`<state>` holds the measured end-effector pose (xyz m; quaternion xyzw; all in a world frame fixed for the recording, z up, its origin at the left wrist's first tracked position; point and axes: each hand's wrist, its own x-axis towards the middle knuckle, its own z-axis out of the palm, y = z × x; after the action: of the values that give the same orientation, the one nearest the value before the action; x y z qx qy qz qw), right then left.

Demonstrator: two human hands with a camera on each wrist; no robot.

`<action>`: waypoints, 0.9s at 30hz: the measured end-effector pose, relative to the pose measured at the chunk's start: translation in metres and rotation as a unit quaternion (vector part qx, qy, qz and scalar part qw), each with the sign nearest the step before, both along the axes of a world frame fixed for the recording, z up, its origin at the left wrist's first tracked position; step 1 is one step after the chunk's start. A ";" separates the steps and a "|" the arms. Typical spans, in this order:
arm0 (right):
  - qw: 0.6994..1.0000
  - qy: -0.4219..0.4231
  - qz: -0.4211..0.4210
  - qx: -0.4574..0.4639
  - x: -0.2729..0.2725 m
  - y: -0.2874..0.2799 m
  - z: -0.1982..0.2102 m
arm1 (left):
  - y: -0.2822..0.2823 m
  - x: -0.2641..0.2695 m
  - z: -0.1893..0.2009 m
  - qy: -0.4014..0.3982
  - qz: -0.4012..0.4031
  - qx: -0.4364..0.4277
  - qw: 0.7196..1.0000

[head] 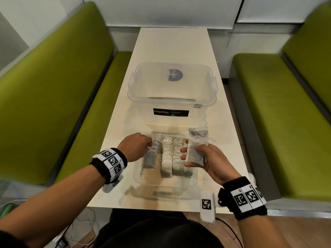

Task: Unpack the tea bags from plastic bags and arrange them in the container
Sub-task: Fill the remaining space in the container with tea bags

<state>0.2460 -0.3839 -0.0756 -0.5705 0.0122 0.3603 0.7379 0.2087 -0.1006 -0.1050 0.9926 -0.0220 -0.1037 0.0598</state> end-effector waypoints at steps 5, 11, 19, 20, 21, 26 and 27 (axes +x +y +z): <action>1.000 -0.007 0.017 -0.003 0.001 0.000 -0.003 | 0.002 0.000 0.002 -0.005 0.010 -0.010 1.000; 0.998 -0.044 0.053 -0.009 -0.003 -0.001 -0.007 | -0.002 -0.002 0.018 -0.044 0.032 -0.075 0.996; 0.990 -0.103 0.093 -0.016 -0.008 0.000 0.004 | -0.040 -0.016 0.072 -0.061 0.073 -0.343 0.934; 0.990 -0.106 0.092 -0.017 -0.008 0.001 0.006 | -0.045 -0.018 0.077 -0.057 0.064 -0.360 0.929; 0.990 -0.110 0.090 -0.020 -0.009 0.002 0.008 | -0.049 -0.019 0.080 -0.054 0.057 -0.375 0.924; 0.986 -0.142 0.074 -0.049 -0.010 0.006 0.015 | -0.064 -0.022 0.084 -0.050 0.047 -0.419 0.906; 0.986 -0.147 0.069 -0.048 -0.010 0.007 0.015 | -0.066 -0.022 0.084 -0.049 0.050 -0.422 0.904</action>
<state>0.2363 -0.3766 -0.0602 -0.6514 -0.1186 0.3219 0.6768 0.1866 -0.1663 -0.0214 0.8780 -0.0166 -0.0329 0.4772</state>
